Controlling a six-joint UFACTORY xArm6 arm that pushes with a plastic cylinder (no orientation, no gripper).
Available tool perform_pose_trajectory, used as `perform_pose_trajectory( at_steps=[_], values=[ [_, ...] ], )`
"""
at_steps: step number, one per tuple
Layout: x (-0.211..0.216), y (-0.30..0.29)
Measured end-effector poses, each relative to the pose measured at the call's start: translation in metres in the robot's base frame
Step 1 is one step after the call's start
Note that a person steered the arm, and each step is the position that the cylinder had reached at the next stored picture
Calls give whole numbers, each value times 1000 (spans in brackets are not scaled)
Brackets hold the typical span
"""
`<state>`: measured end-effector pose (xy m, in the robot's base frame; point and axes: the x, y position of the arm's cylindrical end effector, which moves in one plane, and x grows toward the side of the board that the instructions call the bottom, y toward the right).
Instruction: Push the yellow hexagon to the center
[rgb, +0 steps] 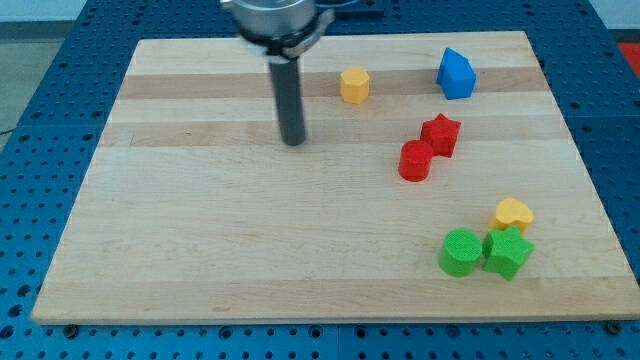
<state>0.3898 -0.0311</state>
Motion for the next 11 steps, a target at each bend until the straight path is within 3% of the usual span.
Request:
perform_pose_trajectory(
  at_steps=[2, 3, 4, 6, 8, 9, 10, 11],
  values=[
    [-61, 95],
    [-107, 106],
    [-123, 62],
    [-42, 27],
    [-83, 78],
    [-58, 85],
    [-3, 65],
    [13, 55]
  ],
)
